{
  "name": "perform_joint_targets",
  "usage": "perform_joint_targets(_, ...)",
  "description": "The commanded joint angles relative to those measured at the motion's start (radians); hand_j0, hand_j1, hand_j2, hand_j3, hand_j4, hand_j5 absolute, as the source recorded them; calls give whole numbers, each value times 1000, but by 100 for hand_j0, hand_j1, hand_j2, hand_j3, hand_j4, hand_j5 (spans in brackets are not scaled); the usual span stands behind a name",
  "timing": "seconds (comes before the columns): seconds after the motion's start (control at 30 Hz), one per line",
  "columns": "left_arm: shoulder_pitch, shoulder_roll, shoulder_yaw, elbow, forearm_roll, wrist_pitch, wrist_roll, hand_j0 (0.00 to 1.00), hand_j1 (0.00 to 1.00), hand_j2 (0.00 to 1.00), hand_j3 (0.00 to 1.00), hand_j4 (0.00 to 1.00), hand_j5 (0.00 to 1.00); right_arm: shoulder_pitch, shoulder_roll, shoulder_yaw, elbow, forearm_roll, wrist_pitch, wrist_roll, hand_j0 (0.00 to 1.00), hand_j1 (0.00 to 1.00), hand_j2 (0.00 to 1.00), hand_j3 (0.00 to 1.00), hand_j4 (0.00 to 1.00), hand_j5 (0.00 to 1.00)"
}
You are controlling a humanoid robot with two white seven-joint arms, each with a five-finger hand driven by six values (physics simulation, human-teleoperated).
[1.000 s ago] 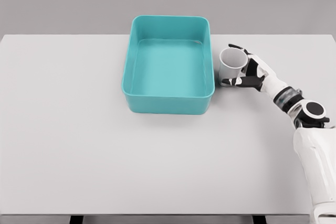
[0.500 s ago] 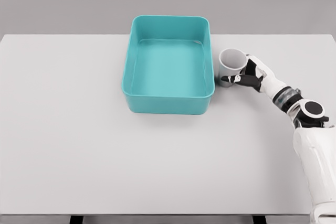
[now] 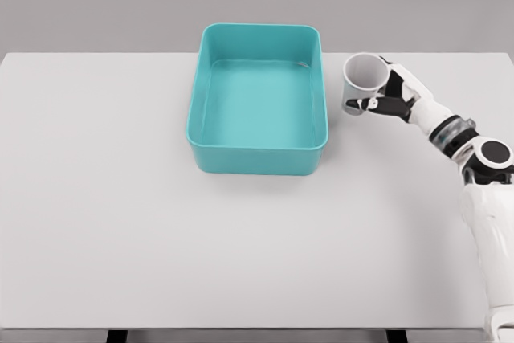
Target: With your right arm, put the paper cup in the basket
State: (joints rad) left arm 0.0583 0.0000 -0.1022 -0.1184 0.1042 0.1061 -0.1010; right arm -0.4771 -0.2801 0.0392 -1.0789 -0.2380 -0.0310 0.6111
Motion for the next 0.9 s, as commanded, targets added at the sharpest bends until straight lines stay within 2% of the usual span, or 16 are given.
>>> perform_joint_targets(0.0, 0, 0, -1, 0, 0, 0, 0, 100, 100, 100, 100, 100, 100, 0, -13, -1, -16, -6, -4, 0, 52, 52, 52, 52, 52, 52)
perform_joint_targets(0.07, 0, 0, 1, 0, 0, 1, 0, 100, 100, 100, 100, 100, 100, 0, -16, -1, -50, -4, -7, 0, 51, 51, 51, 51, 51, 51)
perform_joint_targets(0.33, 0, 0, -1, 0, 0, 0, 0, 100, 100, 100, 100, 100, 100, -17, -7, 4, -93, -3, -18, 0, 50, 50, 50, 50, 50, 50)
perform_joint_targets(0.63, 0, 0, -1, 0, 0, 0, 0, 100, 100, 100, 100, 100, 100, -100, 32, 68, -107, 43, -29, 0, 50, 50, 50, 50, 50, 50)
perform_joint_targets(0.77, 0, 0, -1, 0, 0, 0, 0, 100, 100, 100, 100, 100, 100, -126, 81, 84, -107, 157, -32, 0, 50, 50, 50, 50, 50, 50)
perform_joint_targets(0.87, 0, 0, -1, 0, 0, 0, 0, 100, 100, 100, 100, 100, 100, -152, 88, 122, -107, 186, -33, 0, 50, 50, 50, 50, 50, 50)
